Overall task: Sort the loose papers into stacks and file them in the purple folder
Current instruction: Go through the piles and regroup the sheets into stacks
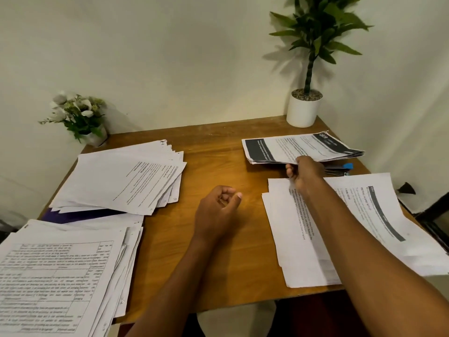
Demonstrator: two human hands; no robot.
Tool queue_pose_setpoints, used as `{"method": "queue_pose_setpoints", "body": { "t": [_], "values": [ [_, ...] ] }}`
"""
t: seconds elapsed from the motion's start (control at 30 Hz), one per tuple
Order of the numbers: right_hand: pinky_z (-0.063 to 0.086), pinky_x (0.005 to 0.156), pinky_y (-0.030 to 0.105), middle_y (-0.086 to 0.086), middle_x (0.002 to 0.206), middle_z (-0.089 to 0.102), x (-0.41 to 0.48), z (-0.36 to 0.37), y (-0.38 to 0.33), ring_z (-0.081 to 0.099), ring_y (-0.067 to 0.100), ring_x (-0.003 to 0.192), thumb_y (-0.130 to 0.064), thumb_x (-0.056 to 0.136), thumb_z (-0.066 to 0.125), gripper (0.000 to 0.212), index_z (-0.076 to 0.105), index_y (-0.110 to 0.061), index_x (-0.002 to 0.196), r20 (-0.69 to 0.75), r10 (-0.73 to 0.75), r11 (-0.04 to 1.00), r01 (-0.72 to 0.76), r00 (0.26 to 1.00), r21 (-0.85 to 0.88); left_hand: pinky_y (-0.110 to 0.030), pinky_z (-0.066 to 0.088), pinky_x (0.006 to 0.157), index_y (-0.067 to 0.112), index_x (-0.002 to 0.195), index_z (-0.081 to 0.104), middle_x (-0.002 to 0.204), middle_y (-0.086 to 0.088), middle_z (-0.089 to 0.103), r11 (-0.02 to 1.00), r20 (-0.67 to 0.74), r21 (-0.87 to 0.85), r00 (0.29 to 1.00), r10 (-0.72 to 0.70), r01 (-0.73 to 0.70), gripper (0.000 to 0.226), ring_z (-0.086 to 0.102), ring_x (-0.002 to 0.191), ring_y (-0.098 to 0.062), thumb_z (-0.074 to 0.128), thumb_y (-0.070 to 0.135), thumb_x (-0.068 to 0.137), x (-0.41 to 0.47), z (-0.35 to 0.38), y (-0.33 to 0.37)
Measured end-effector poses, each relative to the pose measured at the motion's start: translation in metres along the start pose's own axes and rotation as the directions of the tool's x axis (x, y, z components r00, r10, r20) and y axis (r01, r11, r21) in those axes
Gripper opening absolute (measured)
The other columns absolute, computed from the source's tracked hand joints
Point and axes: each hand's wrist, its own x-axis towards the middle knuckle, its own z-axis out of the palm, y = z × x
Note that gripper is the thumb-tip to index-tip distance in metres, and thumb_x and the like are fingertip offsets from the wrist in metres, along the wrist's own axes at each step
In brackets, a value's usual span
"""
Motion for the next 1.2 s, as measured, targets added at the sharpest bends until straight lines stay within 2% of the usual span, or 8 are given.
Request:
{"method": "queue_pose_setpoints", "body": {
  "t": [0.3, 0.47, 0.63, 0.77, 0.9, 1.03, 1.1, 1.2],
  "values": [
    [0.048, 0.048, 0.015, 0.001, 0.095, 0.076, 0.021, 0.006, -0.007, 0.062, 0.006, 0.059, -0.008, 0.099, 0.053, 0.025, 0.066, -0.022, 0.116, 0.017, 0.064, 0.998, -0.064, 0.998, -0.016, -0.039, 0.060, 0.062, 0.029, 0.104, 0.067, 0.084, 0.008, 0.069, 0.999, -0.013, -0.044, 1.000, -0.001, 0.001, 0.013, 0.067, 0.072, -0.012, 0.068, 0.038, 0.095, 0.005, 0.001, 0.001],
    [0.054, 0.051, 0.020, 0.005, 0.101, 0.075, 0.025, 0.008, -0.010, 0.068, 0.013, 0.072, -0.009, 0.098, 0.062, 0.023, 0.061, -0.018, 0.120, 0.051, -0.005, 1.000, 0.003, 0.999, 0.027, -0.038, 0.060, 0.061, 0.030, 0.101, 0.067, 0.082, 0.007, 0.068, 0.999, -0.018, -0.050, 1.000, 0.012, -0.013, 0.008, 0.066, 0.071, -0.012, 0.067, 0.035, 0.095, 0.004, 0.001, 0.000],
    [0.062, 0.072, 0.027, 0.004, 0.107, 0.073, 0.012, 0.005, -0.011, 0.073, 0.018, 0.086, -0.008, 0.097, 0.064, 0.026, 0.055, -0.020, 0.118, 0.052, -0.063, 0.995, 0.059, 0.997, 0.082, -0.037, 0.058, 0.060, 0.024, 0.102, 0.067, 0.082, 0.005, 0.068, 0.997, -0.023, -0.072, 1.000, 0.003, -0.005, 0.007, 0.064, 0.069, -0.013, 0.066, 0.029, 0.097, 0.002, 0.000, 0.003],
    [0.061, 0.070, 0.024, 0.005, 0.114, 0.071, -0.013, 0.001, -0.009, 0.075, 0.019, 0.089, -0.005, 0.096, 0.063, 0.034, 0.052, -0.019, 0.125, 0.052, -0.116, 0.985, 0.108, 0.992, 0.135, -0.038, 0.056, 0.059, 0.022, 0.101, 0.067, 0.081, 0.001, 0.069, 0.994, -0.033, -0.107, 0.999, -0.003, -0.001, 0.005, 0.064, 0.068, -0.018, 0.064, 0.025, 0.097, -0.002, -0.001, 0.004],
    [0.059, 0.063, 0.024, 0.010, 0.109, 0.070, -0.050, 0.006, 0.007, 0.075, 0.017, 0.077, -0.003, 0.097, 0.060, 0.043, 0.049, -0.016, 0.136, 0.159, -0.128, 0.991, 0.121, 0.979, 0.055, -0.030, 0.055, 0.059, 0.018, 0.102, 0.067, 0.083, -0.003, 0.071, 0.989, -0.066, -0.147, 0.997, -0.043, 0.033, 0.006, 0.066, 0.070, -0.020, 0.064, 0.022, 0.098, -0.009, -0.003, 0.008],
    [0.054, 0.054, 0.026, 0.006, 0.075, 0.072, -0.090, 0.009, 0.045, 0.064, 0.013, 0.059, -0.005, 0.097, 0.062, 0.031, 0.059, -0.016, 0.126, 0.316, -0.104, 0.991, 0.125, 0.943, -0.047, -0.022, 0.050, 0.059, 0.019, 0.103, 0.068, 0.085, -0.004, 0.072, 0.975, -0.085, -0.210, 0.992, -0.098, 0.078, 0.007, 0.064, 0.067, -0.012, 0.063, 0.022, 0.099, -0.018, -0.005, 0.013],
    [0.051, 0.053, 0.031, 0.007, 0.075, 0.071, -0.113, 0.009, 0.077, 0.062, 0.014, 0.057, -0.011, 0.097, 0.064, 0.026, 0.061, -0.020, 0.122, 0.400, -0.097, 0.983, 0.150, 0.911, -0.103, -0.026, 0.054, 0.066, 0.020, 0.102, 0.068, 0.087, -0.002, 0.072, 0.971, -0.120, -0.221, 0.985, -0.122, 0.093, 0.007, 0.069, 0.076, -0.016, 0.063, 0.020, 0.098, -0.029, -0.009, 0.014],
    [0.052, 0.057, 0.027, 0.004, 0.085, 0.072, -0.142, 0.010, 0.129, 0.064, 0.012, 0.066, -0.018, 0.098, 0.064, 0.019, 0.066, -0.025, 0.115, 0.458, -0.174, 0.945, 0.278, 0.872, -0.170, -0.034, 0.059, 0.069, 0.016, 0.100, 0.068, 0.086, -0.003, 0.073, 0.958, -0.190, -0.270, 0.970, -0.150, 0.095, 0.008, 0.071, 0.077, -0.021, 0.060, 0.016, 0.098, -0.049, -0.017, 0.014]
  ]
}}
